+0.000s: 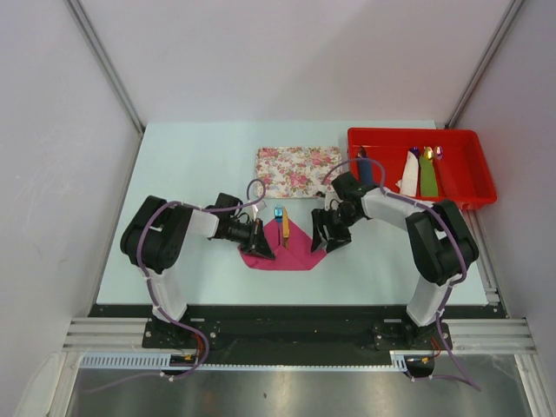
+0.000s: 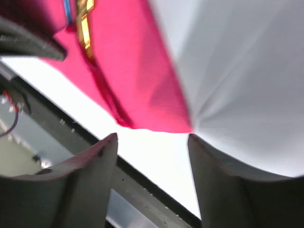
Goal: Place the utensils on the paper napkin and roll it up
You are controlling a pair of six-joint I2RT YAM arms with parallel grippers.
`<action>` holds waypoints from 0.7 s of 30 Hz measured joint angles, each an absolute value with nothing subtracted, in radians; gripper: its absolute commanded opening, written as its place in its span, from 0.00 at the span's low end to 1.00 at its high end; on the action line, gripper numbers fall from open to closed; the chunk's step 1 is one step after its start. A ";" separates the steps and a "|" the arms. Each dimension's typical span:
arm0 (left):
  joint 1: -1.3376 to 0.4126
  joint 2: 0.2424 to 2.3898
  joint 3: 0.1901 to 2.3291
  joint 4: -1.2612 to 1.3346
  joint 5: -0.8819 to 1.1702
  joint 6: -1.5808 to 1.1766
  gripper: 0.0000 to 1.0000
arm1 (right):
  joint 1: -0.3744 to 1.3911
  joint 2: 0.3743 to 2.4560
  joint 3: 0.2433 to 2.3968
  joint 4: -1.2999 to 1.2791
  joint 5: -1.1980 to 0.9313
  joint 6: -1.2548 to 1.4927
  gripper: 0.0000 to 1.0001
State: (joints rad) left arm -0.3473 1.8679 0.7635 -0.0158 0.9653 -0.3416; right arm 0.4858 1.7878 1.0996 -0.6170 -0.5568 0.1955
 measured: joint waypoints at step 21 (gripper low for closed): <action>-0.347 1.872 0.764 -0.011 0.970 -0.351 0.06 | 0.441 1.941 1.106 -0.502 -0.797 0.325 0.48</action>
State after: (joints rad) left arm -0.3466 1.8721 0.7635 -0.0113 0.9699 -0.3511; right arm 0.4412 1.9408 1.1065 -0.5018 -0.7967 0.3252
